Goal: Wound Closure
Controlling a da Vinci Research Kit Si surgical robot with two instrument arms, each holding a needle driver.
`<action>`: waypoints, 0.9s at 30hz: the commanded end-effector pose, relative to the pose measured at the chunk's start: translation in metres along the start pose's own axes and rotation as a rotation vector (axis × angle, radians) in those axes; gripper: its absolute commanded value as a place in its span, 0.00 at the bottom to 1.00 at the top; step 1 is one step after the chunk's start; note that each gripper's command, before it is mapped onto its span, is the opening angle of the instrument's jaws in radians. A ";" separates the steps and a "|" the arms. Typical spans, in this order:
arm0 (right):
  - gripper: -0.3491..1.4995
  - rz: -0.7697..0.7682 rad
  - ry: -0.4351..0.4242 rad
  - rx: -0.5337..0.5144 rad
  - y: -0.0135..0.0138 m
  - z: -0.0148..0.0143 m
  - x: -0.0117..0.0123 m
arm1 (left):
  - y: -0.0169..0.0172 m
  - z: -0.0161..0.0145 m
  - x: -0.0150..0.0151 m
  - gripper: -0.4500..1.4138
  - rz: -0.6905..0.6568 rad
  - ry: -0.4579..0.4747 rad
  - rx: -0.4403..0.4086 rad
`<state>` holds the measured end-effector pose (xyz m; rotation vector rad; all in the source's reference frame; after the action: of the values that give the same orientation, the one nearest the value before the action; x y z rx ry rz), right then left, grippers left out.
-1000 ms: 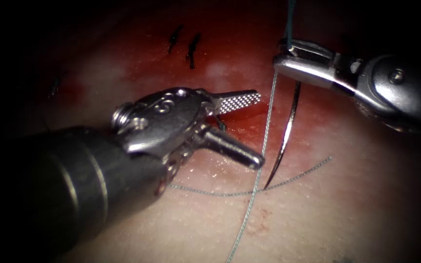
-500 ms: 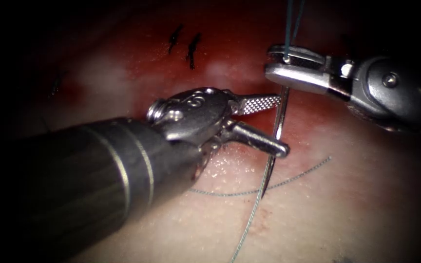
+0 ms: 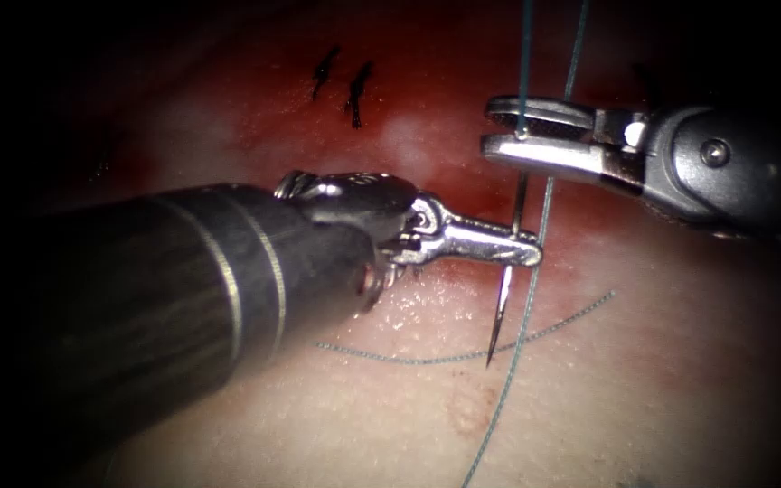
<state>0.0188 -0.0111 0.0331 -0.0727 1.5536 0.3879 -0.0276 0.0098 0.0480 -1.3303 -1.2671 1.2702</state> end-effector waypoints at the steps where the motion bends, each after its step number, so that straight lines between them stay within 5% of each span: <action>1: 0.00 0.001 0.001 -0.004 -0.0002 0.0005 -0.0006 | -0.0007 0.0004 0.0002 0.00 -0.001 -0.001 -0.003; 5: 0.00 0.020 -0.060 -0.027 -0.0002 0.0003 -0.0005 | -0.0006 0.0000 0.0002 0.00 0.000 0.015 0.023; 10: 0.61 0.059 -0.145 -0.086 -0.0004 0.0002 -0.0005 | -0.0005 -0.0008 0.0001 0.00 0.001 0.038 0.063; 13: 0.79 0.056 -0.217 -0.117 -0.0006 0.0003 -0.0004 | -0.0005 -0.0011 0.0002 0.00 0.008 0.052 0.088; 21: 0.87 0.049 -0.313 -0.153 -0.0015 0.0007 0.0000 | -0.0009 -0.0016 0.0005 0.00 0.038 0.075 0.131; 27: 0.70 0.069 -0.313 -0.161 -0.0016 0.0007 -0.0002 | -0.0008 -0.0015 0.0003 0.00 0.056 0.075 0.134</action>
<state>0.0191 -0.0122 0.0324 -0.0778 1.2129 0.5532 -0.0257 0.0100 0.0483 -1.3115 -1.0794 1.3069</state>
